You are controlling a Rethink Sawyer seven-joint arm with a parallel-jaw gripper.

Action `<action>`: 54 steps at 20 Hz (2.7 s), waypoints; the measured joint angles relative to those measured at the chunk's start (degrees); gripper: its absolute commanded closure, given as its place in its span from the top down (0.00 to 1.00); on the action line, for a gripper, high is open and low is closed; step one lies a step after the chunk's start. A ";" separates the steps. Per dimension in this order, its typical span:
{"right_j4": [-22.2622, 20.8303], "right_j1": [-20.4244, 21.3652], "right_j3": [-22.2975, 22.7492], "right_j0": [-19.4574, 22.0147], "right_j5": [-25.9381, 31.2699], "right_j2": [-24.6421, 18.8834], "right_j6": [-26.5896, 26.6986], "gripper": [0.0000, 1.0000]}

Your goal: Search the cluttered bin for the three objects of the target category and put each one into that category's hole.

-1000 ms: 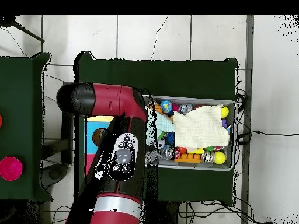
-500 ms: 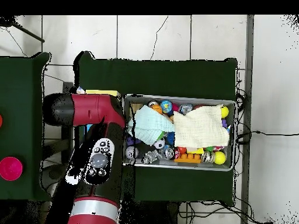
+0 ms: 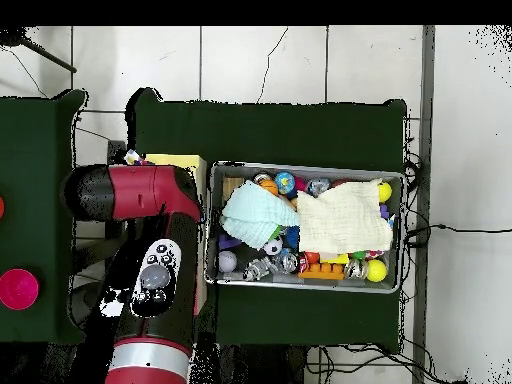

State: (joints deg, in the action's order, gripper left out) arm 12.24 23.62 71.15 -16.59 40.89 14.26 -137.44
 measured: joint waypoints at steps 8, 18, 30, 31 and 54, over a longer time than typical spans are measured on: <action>-0.14 0.29 0.05 4.53 -3.27 -2.59 0.00 0.00; -3.69 0.94 -2.58 12.70 -0.57 -4.87 0.09 0.00; -5.81 10.12 5.44 18.98 2.88 -6.43 0.11 0.00; -5.84 10.92 6.49 18.58 2.90 -6.45 0.11 0.00; -5.62 13.20 7.39 10.03 7.61 -6.40 0.11 0.00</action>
State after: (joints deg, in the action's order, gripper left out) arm 6.62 36.82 78.54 -6.56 48.50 7.85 -137.33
